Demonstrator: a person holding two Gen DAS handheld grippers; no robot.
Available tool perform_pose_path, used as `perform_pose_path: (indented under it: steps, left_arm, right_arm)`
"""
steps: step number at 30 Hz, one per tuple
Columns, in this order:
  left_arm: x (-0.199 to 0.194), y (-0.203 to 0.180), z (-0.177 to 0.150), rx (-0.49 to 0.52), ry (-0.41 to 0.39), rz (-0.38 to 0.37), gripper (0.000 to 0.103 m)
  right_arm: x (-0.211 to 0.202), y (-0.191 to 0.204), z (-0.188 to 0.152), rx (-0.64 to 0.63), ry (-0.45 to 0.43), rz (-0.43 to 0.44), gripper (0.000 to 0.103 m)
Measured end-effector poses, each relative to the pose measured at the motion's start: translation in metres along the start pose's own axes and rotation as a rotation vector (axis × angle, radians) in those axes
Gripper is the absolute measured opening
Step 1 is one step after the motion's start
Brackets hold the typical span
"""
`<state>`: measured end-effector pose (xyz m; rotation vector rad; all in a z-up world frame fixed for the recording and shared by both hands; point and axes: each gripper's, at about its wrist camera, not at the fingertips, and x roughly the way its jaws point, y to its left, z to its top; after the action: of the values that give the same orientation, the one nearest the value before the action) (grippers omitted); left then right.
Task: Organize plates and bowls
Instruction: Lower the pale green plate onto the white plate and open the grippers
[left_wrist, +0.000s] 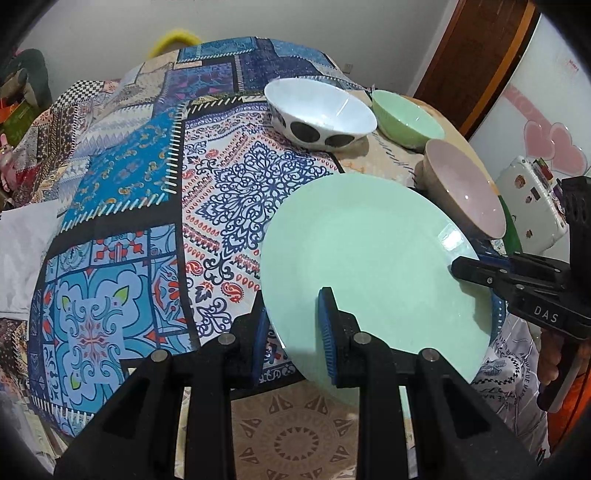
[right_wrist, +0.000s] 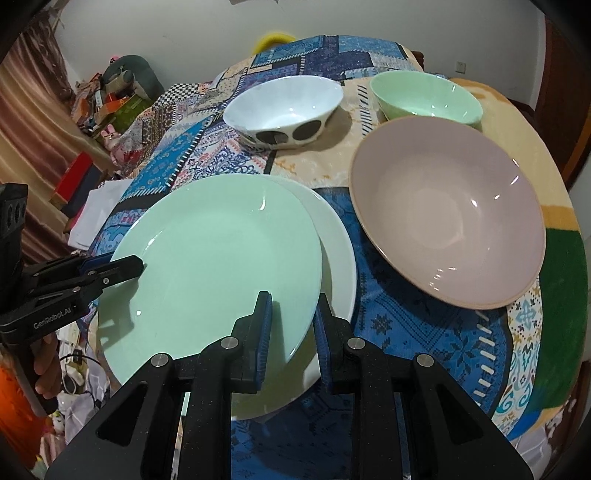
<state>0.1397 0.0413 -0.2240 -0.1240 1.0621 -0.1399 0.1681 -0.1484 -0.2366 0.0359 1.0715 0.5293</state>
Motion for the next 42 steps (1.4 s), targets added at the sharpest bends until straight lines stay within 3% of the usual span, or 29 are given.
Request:
perform_pose_path:
  steps: [21, 28, 31, 33, 36, 38, 42]
  left_arm:
    - [0.021, -0.004, -0.001, 0.029, 0.055, 0.043, 0.027]
    - [0.014, -0.002, -0.004, 0.024, 0.057, 0.019, 0.028]
    - [0.005, -0.002, -0.004, 0.024, 0.038, 0.036, 0.034]
    - [-0.004, -0.003, -0.002, 0.023, 0.015, 0.045, 0.045]
    - [-0.021, -0.006, 0.002, 0.024, -0.029, 0.055, 0.052]
    - [-0.03, -0.011, 0.007, 0.032, -0.057, 0.062, 0.057]
    - [-0.05, -0.025, 0.02, 0.044, -0.117, 0.062, 0.07]
  right_arm:
    - [0.003, -0.005, -0.002, 0.017, -0.014, 0.01, 0.021]
    - [-0.009, -0.001, -0.005, -0.037, -0.038, -0.04, 0.021]
    - [-0.014, -0.004, -0.006, -0.049, -0.046, -0.067, 0.021]
    - [-0.019, -0.01, -0.006, -0.034, -0.054, -0.067, 0.022]
    - [-0.031, -0.019, -0.006, -0.005, -0.08, -0.069, 0.024]
    - [-0.042, -0.026, -0.004, 0.015, -0.109, -0.076, 0.028]
    - [-0.063, -0.037, 0.001, 0.053, -0.177, -0.098, 0.046]
